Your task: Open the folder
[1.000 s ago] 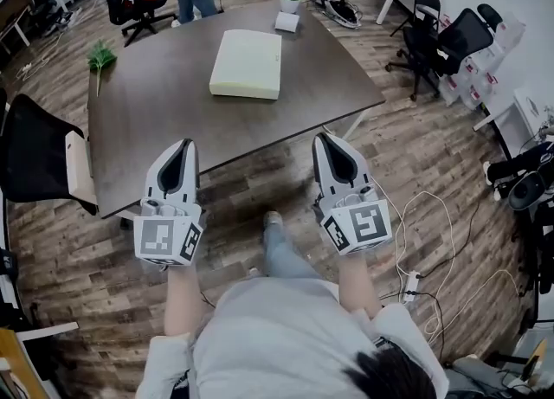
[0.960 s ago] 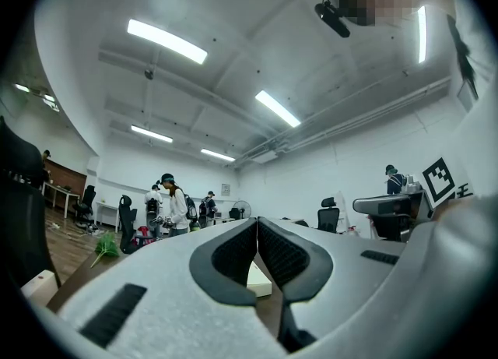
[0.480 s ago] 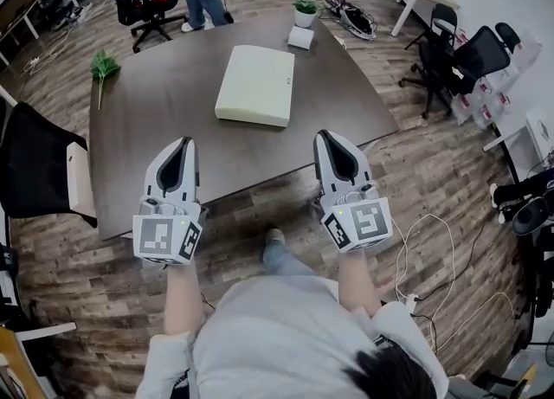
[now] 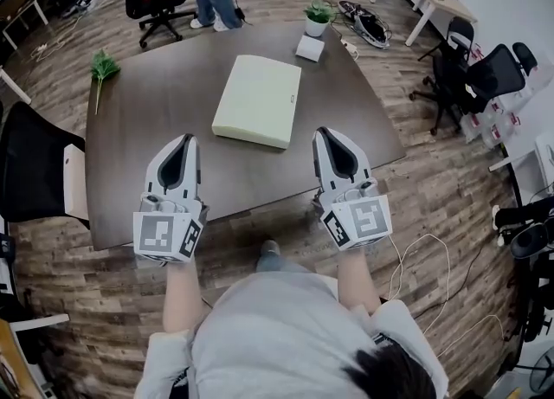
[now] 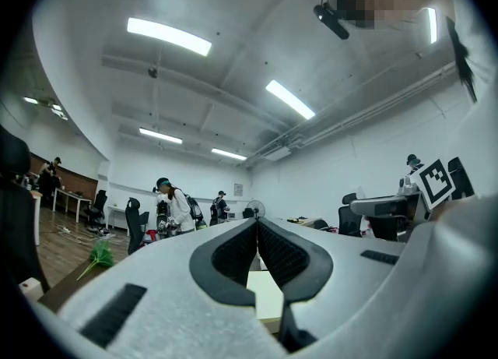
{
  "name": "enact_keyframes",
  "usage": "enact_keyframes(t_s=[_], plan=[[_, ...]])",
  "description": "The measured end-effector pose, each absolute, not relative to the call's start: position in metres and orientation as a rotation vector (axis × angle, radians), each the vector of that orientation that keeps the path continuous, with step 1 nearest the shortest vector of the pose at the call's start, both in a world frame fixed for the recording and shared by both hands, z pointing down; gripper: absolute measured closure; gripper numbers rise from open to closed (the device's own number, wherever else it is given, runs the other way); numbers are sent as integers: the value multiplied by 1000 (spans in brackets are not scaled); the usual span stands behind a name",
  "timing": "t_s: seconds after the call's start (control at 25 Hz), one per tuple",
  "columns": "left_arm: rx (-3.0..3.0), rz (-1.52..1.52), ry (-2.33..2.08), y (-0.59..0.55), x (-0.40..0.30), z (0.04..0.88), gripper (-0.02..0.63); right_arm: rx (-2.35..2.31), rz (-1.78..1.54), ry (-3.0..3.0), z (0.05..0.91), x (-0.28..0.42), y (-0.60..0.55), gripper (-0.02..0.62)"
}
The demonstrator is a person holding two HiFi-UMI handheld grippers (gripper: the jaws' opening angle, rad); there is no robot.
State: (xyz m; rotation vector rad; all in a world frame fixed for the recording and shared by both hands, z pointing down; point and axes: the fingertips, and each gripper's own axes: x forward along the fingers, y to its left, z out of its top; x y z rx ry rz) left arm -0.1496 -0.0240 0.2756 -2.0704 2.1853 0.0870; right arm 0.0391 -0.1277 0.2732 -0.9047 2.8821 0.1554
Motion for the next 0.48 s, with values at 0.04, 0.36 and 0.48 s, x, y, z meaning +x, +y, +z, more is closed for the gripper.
enact_keyframes(t_s=[0.04, 0.36, 0.48], plan=[[-2065, 84, 2190, -31, -150, 275, 596, -895, 154, 2884, 273, 37, -135, 580], [-2017, 73, 2214, -74, -152, 274, 596, -837, 133, 2890, 277, 31, -183, 580], [-2007, 57, 2215, -85, -149, 273, 597, -816, 134, 2897, 278, 32, -195, 580]])
